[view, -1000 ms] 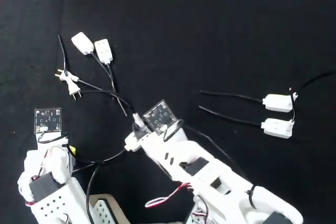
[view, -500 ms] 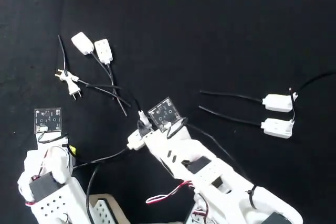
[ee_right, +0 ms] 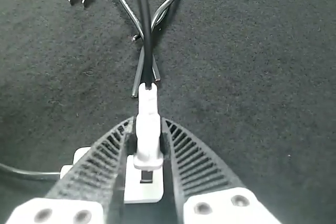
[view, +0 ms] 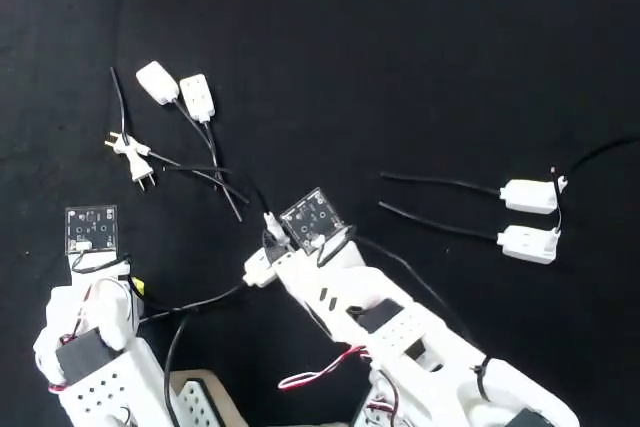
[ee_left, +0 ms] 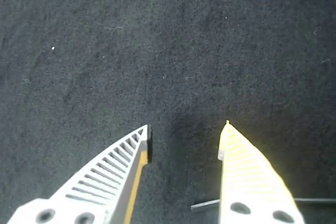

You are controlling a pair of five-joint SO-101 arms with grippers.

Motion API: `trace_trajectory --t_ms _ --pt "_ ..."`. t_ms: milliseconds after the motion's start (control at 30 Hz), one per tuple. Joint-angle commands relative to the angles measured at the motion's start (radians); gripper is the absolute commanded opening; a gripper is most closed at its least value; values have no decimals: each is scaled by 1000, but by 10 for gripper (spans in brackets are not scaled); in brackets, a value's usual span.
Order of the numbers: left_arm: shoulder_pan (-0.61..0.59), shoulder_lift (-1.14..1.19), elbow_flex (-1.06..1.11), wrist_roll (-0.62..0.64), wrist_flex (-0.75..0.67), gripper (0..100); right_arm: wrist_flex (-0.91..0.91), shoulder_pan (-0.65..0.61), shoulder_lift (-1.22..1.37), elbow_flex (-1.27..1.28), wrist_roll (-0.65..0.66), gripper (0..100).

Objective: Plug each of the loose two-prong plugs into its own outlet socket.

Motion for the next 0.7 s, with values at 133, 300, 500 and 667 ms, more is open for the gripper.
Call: trace_trajectory --t_ms 133,300,500,667 --pt "-5 -8 -7 -9 6 220 31 9 -13 -1 11 103" --pt "-5 -8 -7 -9 6 220 31 9 -13 -1 11 106" --pt "-5 -8 -7 -9 6 220 31 9 -13 -1 11 106" --pt "-5 -8 -7 -9 6 220 31 9 -13 -1 11 106"
